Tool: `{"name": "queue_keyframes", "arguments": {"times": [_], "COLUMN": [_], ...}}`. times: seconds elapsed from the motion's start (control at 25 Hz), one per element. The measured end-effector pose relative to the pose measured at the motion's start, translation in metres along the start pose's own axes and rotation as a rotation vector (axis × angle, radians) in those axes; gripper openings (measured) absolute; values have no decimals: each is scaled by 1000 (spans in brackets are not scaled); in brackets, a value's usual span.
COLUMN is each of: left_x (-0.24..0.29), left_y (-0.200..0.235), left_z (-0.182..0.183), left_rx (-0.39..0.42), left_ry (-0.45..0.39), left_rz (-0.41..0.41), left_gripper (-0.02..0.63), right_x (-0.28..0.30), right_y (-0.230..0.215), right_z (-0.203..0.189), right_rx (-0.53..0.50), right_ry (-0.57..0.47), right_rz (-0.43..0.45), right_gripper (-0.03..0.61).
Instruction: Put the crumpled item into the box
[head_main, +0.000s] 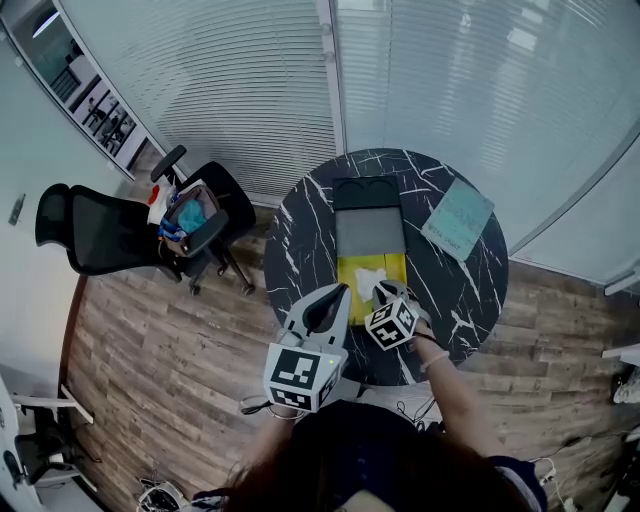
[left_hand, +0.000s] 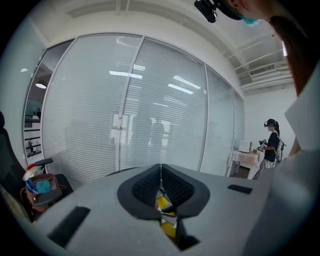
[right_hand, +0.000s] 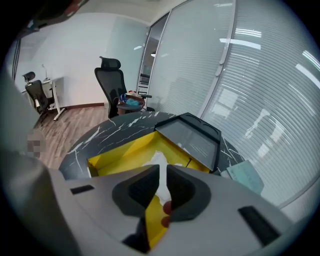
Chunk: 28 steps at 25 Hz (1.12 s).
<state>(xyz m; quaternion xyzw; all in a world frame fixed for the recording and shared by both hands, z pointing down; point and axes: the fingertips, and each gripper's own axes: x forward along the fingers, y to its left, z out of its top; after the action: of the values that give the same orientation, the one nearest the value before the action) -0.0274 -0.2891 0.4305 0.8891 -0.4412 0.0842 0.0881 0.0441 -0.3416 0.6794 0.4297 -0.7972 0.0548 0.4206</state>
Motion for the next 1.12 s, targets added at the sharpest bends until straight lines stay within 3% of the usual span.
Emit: {"name": "queue_keyframes", "arguments": {"times": [0.32, 1.12], "left_x": [-19, -69], "left_y": [-12, -65], "left_z": [1, 5], "left_rx": [0, 22], "left_ry": [-20, -65], "left_rz": [5, 20], "left_gripper": [29, 29], "right_x": [-42, -157], "right_y": [-4, -1], "right_z": [13, 35], "right_rx": [87, 164], "right_ry": [-69, -271], "right_rz": [-42, -138], "right_gripper": [29, 24]}}
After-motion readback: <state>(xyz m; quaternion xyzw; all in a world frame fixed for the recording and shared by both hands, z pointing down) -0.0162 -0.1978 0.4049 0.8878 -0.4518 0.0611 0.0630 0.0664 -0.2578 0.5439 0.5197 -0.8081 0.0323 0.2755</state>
